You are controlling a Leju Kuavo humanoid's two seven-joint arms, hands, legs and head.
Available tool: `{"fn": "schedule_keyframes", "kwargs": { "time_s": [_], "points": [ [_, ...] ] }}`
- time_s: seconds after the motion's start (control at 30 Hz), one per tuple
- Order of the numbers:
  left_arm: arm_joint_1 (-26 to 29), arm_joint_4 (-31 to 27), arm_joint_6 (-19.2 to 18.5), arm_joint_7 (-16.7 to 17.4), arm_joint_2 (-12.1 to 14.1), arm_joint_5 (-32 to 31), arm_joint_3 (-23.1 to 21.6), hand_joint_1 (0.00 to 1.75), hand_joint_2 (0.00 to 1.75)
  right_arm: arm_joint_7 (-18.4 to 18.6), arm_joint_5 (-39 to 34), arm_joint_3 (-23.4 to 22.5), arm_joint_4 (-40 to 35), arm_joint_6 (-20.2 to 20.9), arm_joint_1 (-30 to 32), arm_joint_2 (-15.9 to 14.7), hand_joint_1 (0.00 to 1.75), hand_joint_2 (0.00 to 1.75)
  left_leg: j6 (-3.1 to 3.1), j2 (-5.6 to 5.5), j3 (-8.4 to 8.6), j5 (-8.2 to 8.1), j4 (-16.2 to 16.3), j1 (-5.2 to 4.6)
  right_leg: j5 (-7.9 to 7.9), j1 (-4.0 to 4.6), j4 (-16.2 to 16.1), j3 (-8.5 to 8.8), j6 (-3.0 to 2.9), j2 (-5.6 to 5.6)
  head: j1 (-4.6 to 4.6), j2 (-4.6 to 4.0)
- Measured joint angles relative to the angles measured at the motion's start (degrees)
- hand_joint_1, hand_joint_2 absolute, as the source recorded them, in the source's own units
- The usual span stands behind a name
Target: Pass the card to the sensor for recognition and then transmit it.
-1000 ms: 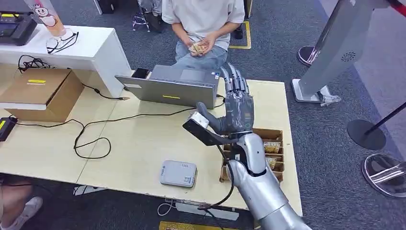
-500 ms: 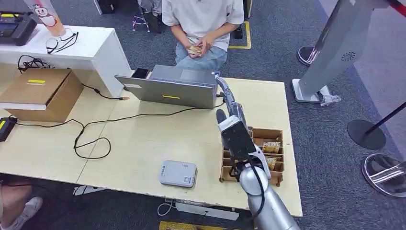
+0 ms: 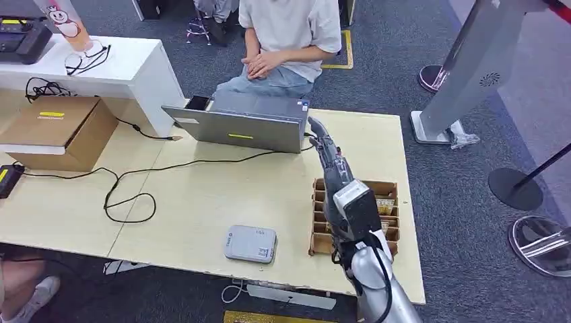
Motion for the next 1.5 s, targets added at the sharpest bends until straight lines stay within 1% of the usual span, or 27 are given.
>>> {"fn": "schedule_keyframes", "kwargs": {
  "time_s": [0.37,0.63,0.73,0.83,1.0,1.07,1.13,1.17,1.2,1.23,1.27,1.33,1.4,1.5],
  "points": [
    [0.0,0.0,0.0,0.0,0.0,0.0,0.0,0.00,0.00,-0.2,-0.1,0.0,-0.7,0.1,0.4,-0.6,0.00,0.00,0.00,0.00,0.00,0.00,0.0,0.00,0.00,0.00,0.0,0.00,0.00,0.00,0.00,0.00],
    [0.7,0.0,0.4,-0.8,0.0,0.8,0.0,0.00,0.00,-2.7,-1.8,0.1,-3.0,1.1,2.7,-1.1,0.00,0.00,-0.02,0.00,-0.01,-0.03,0.0,0.00,-0.01,0.00,0.0,-0.01,0.00,0.00,0.00,0.00],
    [1.0,0.0,0.7,-1.1,0.0,1.0,0.0,0.00,0.00,-2.9,1.3,0.1,-3.8,-1.2,3.7,-1.5,0.00,0.00,-0.02,0.00,-0.01,-0.03,0.0,0.00,-0.02,0.00,0.0,-0.01,0.01,0.00,0.00,0.00],
    [1.1,0.0,0.9,-1.2,-0.1,1.3,0.1,0.00,0.00,-2.6,7.5,0.3,-4.0,-4.7,4.4,-2.1,0.00,0.00,-0.02,-0.01,-0.01,-0.03,0.0,0.00,-0.02,0.00,0.0,0.00,0.01,0.00,0.00,0.00],
    [1.7,0.0,0.9,-1.2,-0.1,1.5,0.4,0.00,0.00,-2.1,15.8,0.3,-4.2,-8.1,6.4,-3.3,0.00,0.00,-0.02,-0.01,-0.01,-0.03,0.0,0.00,-0.02,0.00,0.0,0.00,0.01,0.00,0.00,0.00],
    [2.0,0.0,0.5,-1.3,-0.2,2.3,0.8,0.00,0.00,-1.9,18.3,0.3,-4.7,-9.7,7.8,-3.8,0.00,0.00,-0.01,-0.01,-0.01,-0.04,0.0,0.00,-0.04,0.00,0.0,0.00,0.03,-0.01,0.00,0.00],
    [3.0,-0.6,-0.9,-0.9,-1.0,4.3,1.9,0.00,0.00,-1.7,20.7,0.1,-6.0,-11.7,9.8,-4.3,0.00,0.00,-0.02,-0.01,-0.01,-0.09,0.0,0.00,-0.07,0.00,0.0,0.00,0.03,0.00,0.00,0.00],
    [4.2,-2.8,-3.3,0.9,-2.4,5.3,3.0,0.00,0.00,-1.7,22.1,-0.2,-6.9,-12.8,11.0,-4.7,0.00,0.00,-0.04,0.01,0.00,-0.14,0.0,-0.02,-0.10,-0.02,0.0,0.00,-0.01,0.00,0.00,0.00],
    [6.1,-7.6,-7.4,4.0,-4.3,6.0,4.6,0.00,0.00,-1.7,23.2,-0.5,-7.9,-13.8,12.4,-5.0,0.00,0.00,-0.02,0.07,0.03,-0.22,0.0,-0.06,-0.13,-0.06,0.0,0.00,0.01,0.05,-0.07,0.00],
    [8.2,-12.5,-11.3,6.7,-6.9,6.7,6.1,0.00,0.00,-1.8,24.1,-0.8,-8.7,-14.8,13.6,-5.6,0.00,0.00,0.02,0.13,0.03,-0.27,0.0,-0.08,-0.17,-0.08,0.0,0.00,0.07,0.10,-0.02,0.00],
    [9.8,-17.1,-14.5,9.0,-8.9,7.8,7.8,0.00,0.00,-2.0,24.9,-1.2,-9.5,-15.7,14.7,-6.1,0.00,0.00,0.05,0.14,0.01,-0.29,0.0,-0.07,-0.20,-0.07,0.0,0.00,0.12,0.10,0.02,0.00],
    [12.1,-22.9,-15.9,10.5,-11.5,9.1,9.8,0.00,0.00,-2.1,25.6,-1.5,-10.6,-16.3,16.2,-6.7,0.00,0.00,0.09,0.12,0.00,-0.31,0.0,-0.08,-0.23,-0.08,-0.1,0.02,0.16,0.06,0.04,0.00],
    [13.8,-27.9,-16.5,12.1,-13.3,11.1,10.9,0.00,0.00,-1.9,26.8,-1.6,-11.4,-17.1,16.9,-7.2,0.00,0.00,0.14,0.13,0.00,-0.36,0.0,-0.09,-0.24,-0.09,-0.1,0.02,0.18,0.06,0.02,0.00],
    [16.4,-33.7,-15.8,15.7,-15.3,18.1,10.9,0.00,0.00,-0.8,30.4,-1.6,-12.2,-19.3,17.4,-7.8,0.00,0.00,0.11,0.15,0.04,-0.39,0.0,-0.05,-0.25,-0.08,-0.1,0.02,0.16,0.08,0.00,0.00]
  ]
}}
